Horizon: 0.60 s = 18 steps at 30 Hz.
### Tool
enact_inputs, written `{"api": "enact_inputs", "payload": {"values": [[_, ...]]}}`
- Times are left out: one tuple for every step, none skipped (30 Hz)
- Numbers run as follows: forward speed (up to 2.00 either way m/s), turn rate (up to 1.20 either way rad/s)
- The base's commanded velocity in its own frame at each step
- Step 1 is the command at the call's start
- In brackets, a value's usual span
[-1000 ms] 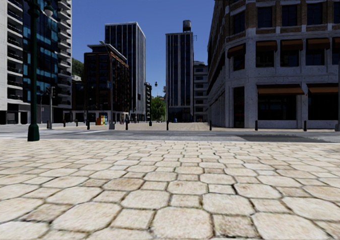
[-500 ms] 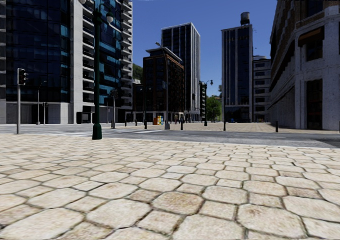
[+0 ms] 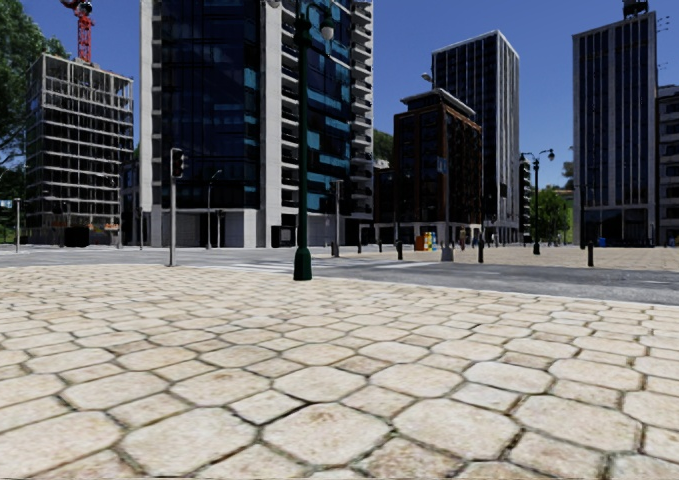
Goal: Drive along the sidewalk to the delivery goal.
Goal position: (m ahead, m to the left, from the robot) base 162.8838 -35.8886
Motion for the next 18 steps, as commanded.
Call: {"api": "enact_inputs", "payload": {"values": [[2.00, 0.66], [2.00, 0.66], [2.00, 0.66], [2.00, 0.66], [2.00, 0.66], [2.00, 0.66], [2.00, 0.66], [2.00, 0.66], [2.00, 0.66], [2.00, 0.66], [2.00, 0.66], [2.00, 0.66], [2.00, 0.66], [2.00, 0.66], [2.00, 0.66], [2.00, 0.66], [2.00, 0.66], [2.00, 0.66]]}}
